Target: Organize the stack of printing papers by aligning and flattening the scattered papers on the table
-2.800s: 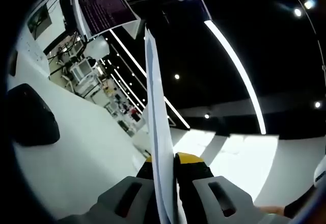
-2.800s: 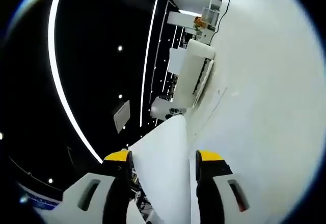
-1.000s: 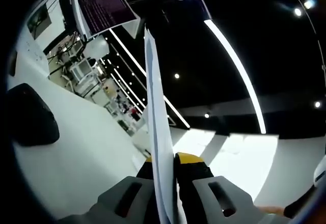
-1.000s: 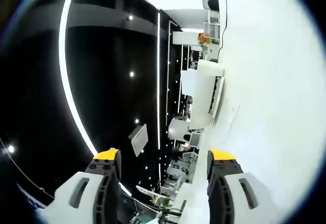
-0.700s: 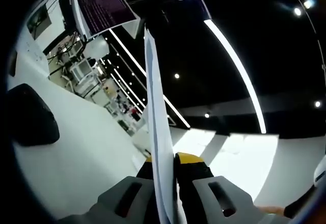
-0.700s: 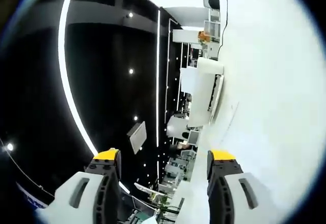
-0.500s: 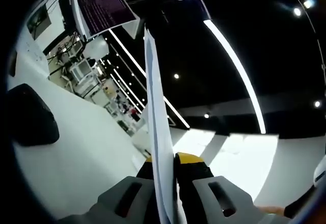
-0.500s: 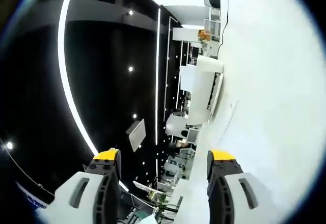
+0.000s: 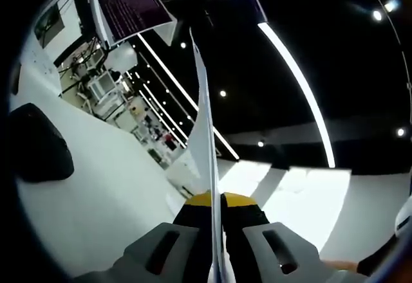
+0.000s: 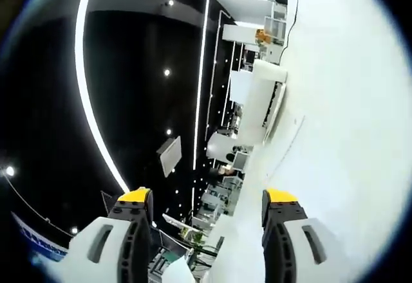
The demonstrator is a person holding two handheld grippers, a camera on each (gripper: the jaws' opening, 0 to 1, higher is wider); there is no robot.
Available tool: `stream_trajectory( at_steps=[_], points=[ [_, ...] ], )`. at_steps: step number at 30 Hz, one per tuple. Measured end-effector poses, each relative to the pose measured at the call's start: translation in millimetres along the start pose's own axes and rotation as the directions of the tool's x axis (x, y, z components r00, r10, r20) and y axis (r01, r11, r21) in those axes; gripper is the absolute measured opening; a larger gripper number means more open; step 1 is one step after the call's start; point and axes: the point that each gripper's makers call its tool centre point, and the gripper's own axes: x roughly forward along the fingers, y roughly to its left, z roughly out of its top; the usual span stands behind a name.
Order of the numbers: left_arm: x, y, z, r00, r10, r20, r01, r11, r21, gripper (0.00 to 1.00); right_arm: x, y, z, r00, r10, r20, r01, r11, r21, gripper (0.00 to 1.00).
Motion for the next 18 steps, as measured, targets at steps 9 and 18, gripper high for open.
stream_trajectory(
  at_steps=[9, 18],
  points=[
    [0.1, -0.3, -1.2, 1.000, 0.001, -0.003, -0.001, 1.000, 0.003, 0.06, -5.4, 8.0, -40.1, 0.989, -0.029, -0.144, 0.007, 0.988, -0.153, 0.66],
    [0.2, -1.3, -2.6, 1.000, 0.000, -0.004, 0.000, 1.000, 0.007, 0.06, -9.6, 3.0, -82.8, 0.955, -0.127, -0.268, 0.015, 0.923, -0.385, 0.72]
  ],
)
